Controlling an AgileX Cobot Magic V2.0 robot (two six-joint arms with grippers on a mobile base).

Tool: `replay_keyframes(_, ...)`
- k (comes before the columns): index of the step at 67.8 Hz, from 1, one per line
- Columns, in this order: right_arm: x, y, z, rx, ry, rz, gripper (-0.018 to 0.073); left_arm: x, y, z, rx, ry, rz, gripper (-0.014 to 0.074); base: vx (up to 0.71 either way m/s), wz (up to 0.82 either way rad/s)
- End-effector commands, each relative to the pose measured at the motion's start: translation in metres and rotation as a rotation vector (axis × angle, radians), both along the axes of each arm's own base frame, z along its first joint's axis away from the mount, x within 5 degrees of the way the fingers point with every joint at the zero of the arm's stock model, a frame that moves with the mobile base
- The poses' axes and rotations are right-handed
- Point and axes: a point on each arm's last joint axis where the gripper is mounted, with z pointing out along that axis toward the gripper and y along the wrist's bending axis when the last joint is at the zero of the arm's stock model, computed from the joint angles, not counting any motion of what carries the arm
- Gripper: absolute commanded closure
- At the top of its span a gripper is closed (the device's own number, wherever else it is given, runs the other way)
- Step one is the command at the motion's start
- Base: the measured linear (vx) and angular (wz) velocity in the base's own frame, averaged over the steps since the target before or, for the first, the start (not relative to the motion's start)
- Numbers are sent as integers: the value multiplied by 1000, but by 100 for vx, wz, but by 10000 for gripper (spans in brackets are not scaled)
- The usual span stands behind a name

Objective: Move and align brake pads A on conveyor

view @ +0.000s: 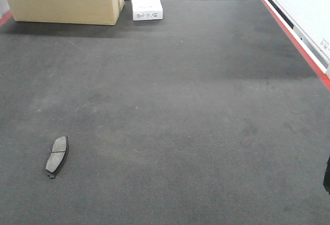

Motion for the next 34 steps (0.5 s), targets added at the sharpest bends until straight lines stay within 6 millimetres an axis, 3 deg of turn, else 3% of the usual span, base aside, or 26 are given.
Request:
replay_keyframes(1, 2, -1, 17, 7, -115, -13, 564, -3, 0, 11, -15, -80, -3, 94, 0, 0)
replay_keyframes(34, 2, -1, 17, 7, -115, -13, 564, -5, 0, 10, -12, -67, -3, 94, 0, 0)
